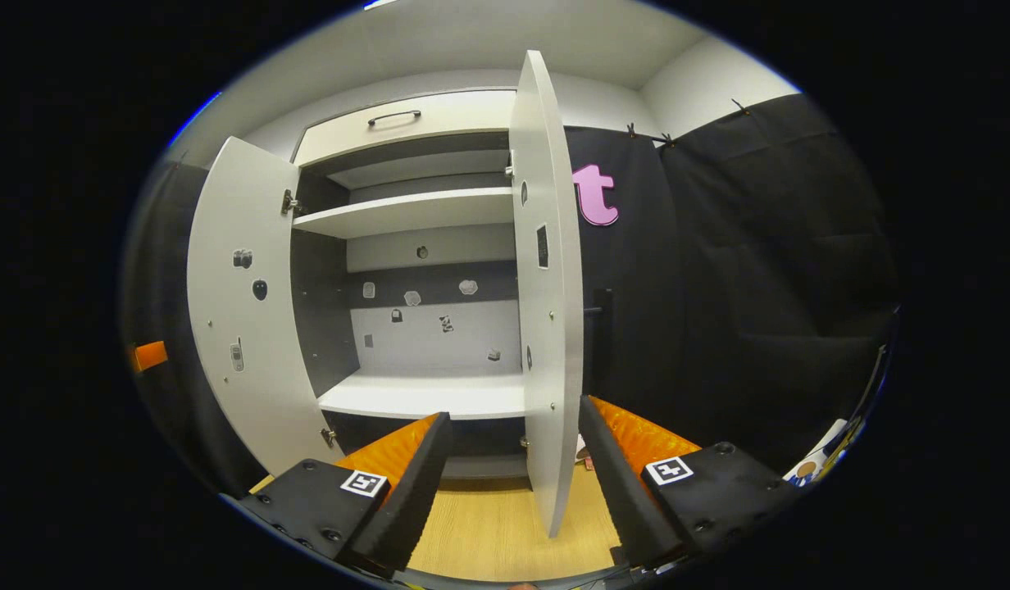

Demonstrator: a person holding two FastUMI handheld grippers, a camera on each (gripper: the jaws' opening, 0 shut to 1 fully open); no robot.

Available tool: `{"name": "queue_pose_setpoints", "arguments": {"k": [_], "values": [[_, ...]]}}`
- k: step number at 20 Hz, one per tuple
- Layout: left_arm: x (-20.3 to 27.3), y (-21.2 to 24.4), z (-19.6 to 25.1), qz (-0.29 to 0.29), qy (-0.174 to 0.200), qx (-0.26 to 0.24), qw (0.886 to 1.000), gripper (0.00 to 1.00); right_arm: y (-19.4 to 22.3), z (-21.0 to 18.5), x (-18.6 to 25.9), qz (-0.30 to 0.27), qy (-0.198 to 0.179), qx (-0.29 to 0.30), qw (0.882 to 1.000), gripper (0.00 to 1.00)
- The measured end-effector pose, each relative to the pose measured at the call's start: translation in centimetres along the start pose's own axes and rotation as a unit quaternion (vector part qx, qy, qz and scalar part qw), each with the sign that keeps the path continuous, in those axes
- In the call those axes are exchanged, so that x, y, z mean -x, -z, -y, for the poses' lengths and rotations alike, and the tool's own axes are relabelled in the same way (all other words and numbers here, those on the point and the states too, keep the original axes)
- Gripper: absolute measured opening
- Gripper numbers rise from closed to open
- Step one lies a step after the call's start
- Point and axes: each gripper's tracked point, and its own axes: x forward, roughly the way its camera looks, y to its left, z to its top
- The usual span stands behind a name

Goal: Open the right door of the double-door shoe cabinet with the right hand, and open the left door with the left hand.

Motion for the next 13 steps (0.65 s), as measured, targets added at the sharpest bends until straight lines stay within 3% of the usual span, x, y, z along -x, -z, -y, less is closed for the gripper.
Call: {"name": "queue_pose_setpoints", "arguments": {"k": [1, 4, 6, 7, 8, 13], "values": [[0.2, 0.0, 0.4, 0.002, 0.005, 0.002, 1.0, 0.52, -0.2, 0.2, 0.1, 0.002, 0.001, -0.002, 1.0, 0.89], [0.3, -0.3, 1.3, 0.008, 0.016, 0.003, 1.0, 0.82, -0.8, 0.9, 0.7, 0.012, 0.007, -0.003, 1.0, 0.89], [-0.1, -0.4, 1.3, 0.012, 0.009, 0.001, 1.0, 0.96, -1.0, 1.3, 1.0, 0.017, 0.012, 0.0, 1.0, 0.89], [0.0, -0.4, 1.1, 0.012, 0.003, 0.0, 1.0, 0.96, -1.0, 1.3, 1.2, 0.018, 0.013, 0.0, 1.0, 0.89], [0.0, -0.4, 1.0, 0.013, -0.001, 0.001, 1.0, 0.94, -1.1, 1.4, 1.3, 0.017, 0.015, -0.001, 1.0, 0.99], [-0.1, -0.8, 1.2, 0.021, -0.004, 0.0, 1.0, 0.94, -1.3, 1.6, 1.9, 0.024, 0.02, -0.002, 1.0, 0.99]]}}
